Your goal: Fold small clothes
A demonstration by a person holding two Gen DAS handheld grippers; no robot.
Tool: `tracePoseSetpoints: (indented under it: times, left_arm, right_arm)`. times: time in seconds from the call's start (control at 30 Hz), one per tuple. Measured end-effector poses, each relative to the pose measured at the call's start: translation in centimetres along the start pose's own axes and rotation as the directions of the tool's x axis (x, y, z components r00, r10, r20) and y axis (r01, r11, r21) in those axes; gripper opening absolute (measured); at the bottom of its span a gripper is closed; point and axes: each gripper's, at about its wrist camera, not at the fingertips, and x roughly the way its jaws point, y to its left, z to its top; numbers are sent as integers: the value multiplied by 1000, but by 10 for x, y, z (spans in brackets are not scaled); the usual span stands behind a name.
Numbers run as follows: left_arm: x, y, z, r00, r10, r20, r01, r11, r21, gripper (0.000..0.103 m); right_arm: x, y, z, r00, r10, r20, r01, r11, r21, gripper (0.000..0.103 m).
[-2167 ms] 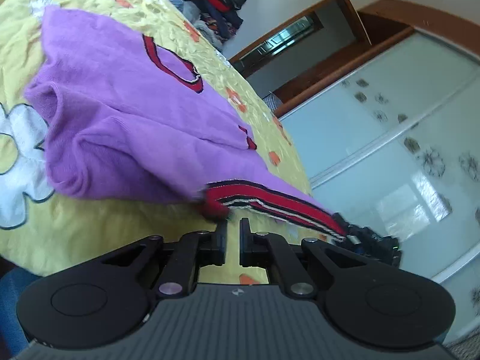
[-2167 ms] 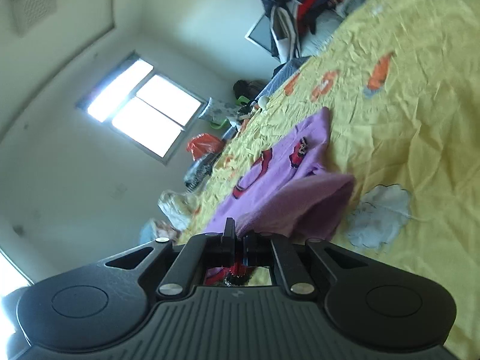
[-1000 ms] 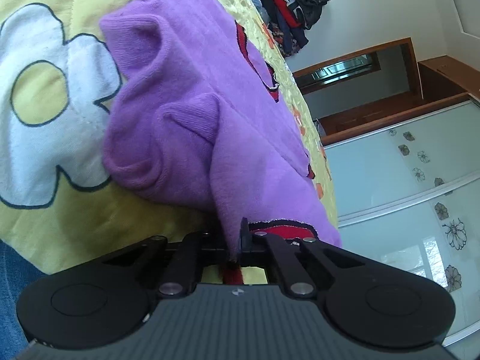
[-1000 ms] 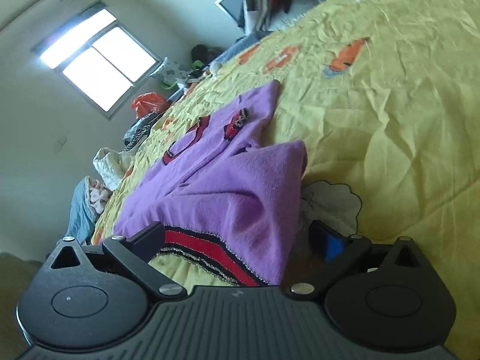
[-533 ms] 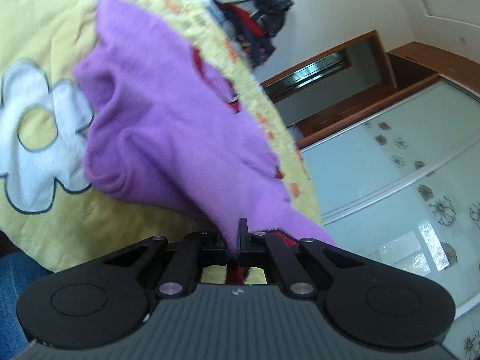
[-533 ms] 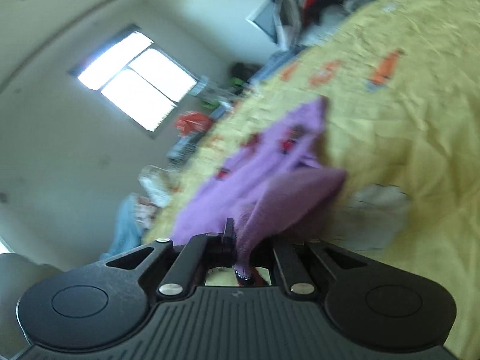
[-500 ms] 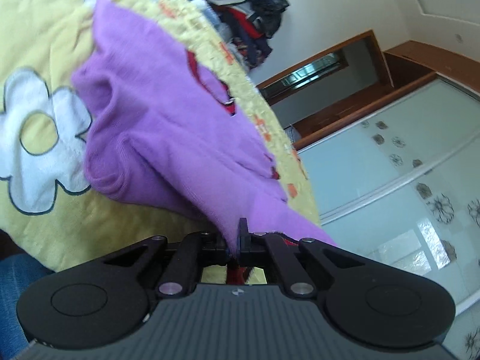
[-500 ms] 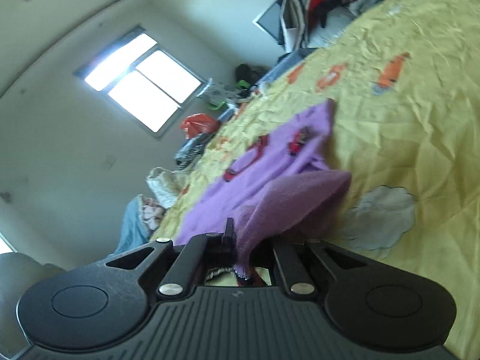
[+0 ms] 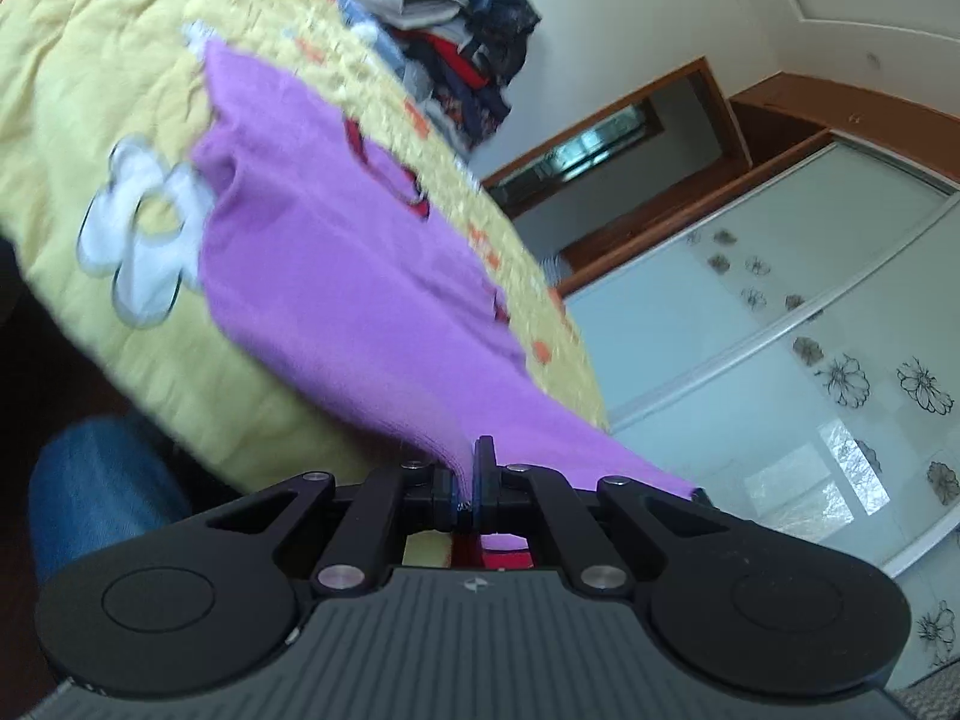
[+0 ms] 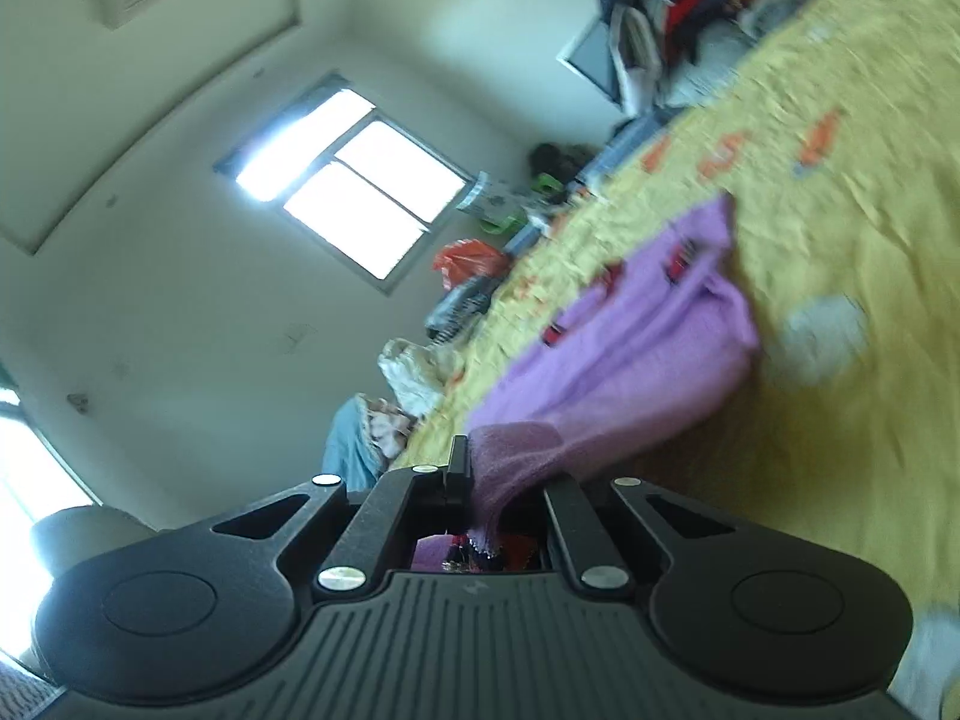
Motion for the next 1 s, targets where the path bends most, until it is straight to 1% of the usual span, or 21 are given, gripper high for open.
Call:
tracePoseSetpoints:
  times: [0.07, 0.13, 0.2, 0.23, 0.27, 0.3, 0.33, 0.37, 0.4, 0.47, 0.53, 0.57, 0.6, 0.67, 0.77, 0.9, 1.0]
  left_arm:
    - [-9, 4, -9, 1000, -19, -5, 19, 999, -38, 3]
    - [-18, 6, -21, 1000, -13, -4, 13, 998, -60, 3]
    - [-26, 10, -31, 999, -34, 0, 34, 994, -105, 3]
    - [-29, 9, -32, 1000, -20, -7, 19, 995, -98, 3]
    - [-32, 8, -33, 1000, -22, -8, 21, 995, -93, 3]
    - [-37, 7, -34, 999, -34, 0, 34, 994, -100, 3]
    - [-42, 7, -35, 999, -38, 8, 39, 994, -105, 3]
    - [-45, 7, -36, 999, -41, 8, 41, 993, -108, 3]
    - [-47, 7, -38, 999, -38, 10, 39, 993, -111, 3]
    - [-49, 11, -46, 999, -39, 6, 39, 990, -133, 3]
    - [-49, 15, -53, 999, -41, 6, 42, 986, -162, 3]
    - [-49, 18, -53, 999, -45, 10, 46, 983, -175, 3]
    - [-48, 20, -52, 999, -48, 15, 50, 982, -181, 3]
    - [-47, 24, -46, 998, -44, 35, 50, 980, -191, 3]
    - [-46, 28, -33, 994, -61, 95, 81, 971, -226, 3]
    - [-35, 24, -4, 987, -67, 144, 95, 975, -201, 3]
    - [-23, 24, 24, 975, -82, 204, 122, 974, -193, 3]
  right_arm:
    - [-10, -5, -11, 1000, -3, 14, 2, 999, 44, 4]
    - [-18, -3, -21, 1000, 6, 25, -8, 998, 54, 4]
    - [-20, 0, -28, 1000, 12, 25, -13, 997, 70, 4]
    - [-21, 3, -31, 999, 17, 31, -19, 997, 75, 4]
    - [-22, 4, -33, 999, 22, 34, -25, 997, 78, 4]
    - [-22, 5, -34, 1000, 8, 24, -10, 997, 77, 4]
    - [-21, 1, -36, 1000, -27, 6, 27, 997, 79, 4]
    - [-20, -8, -38, 999, -53, -10, 53, 993, 107, 4]
    - [-20, -19, -41, 998, -63, -15, 65, 988, 141, 4]
    - [-21, -28, -42, 997, -78, -17, 80, 984, 162, 4]
    - [-18, -21, -38, 998, -66, -17, 67, 990, 125, 4]
    - [-15, -20, -36, 996, -81, -33, 84, 991, 108, 4]
    - [-12, -22, -35, 996, -82, -41, 86, 989, 119, 4]
    - [-11, -20, -29, 998, -57, -24, 60, 991, 122, 4]
    - [-2, -12, -11, 1000, -29, -9, 30, 994, 106, 4]
    - [22, -19, 18, 1000, -12, 3, 12, 993, 118, 4]
    - [43, -34, 43, 1000, 3, 20, -6, 986, 169, 4]
